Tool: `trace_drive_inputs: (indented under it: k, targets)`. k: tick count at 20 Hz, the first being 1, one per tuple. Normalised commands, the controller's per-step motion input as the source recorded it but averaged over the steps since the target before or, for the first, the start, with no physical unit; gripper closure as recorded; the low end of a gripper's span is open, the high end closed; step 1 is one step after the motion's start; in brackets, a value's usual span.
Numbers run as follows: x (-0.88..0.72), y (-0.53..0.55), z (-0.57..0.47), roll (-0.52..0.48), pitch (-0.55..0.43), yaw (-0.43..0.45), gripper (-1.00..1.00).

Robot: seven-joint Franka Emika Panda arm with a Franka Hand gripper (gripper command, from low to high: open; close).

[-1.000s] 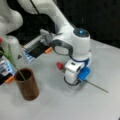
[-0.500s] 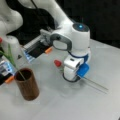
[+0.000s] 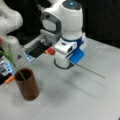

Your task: Flower insertion into a vase

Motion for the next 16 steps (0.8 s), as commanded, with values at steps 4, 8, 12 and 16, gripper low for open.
trace_drive_inputs:
  k: [4,8,12,16]
  targets:
    - [-0.35,-0.18,0.48,0.122,-0.096,-0.127,1.0]
    - [-0.41,-0.16,0.5,0.077,-0.046,-0.12,1.0]
    - [-0.28,-0.1,0.22,0.082,-0.028,-0.042,1.0]
    - [-0.19,-0.07,-0.04,0.092,0.025,0.04,1.0]
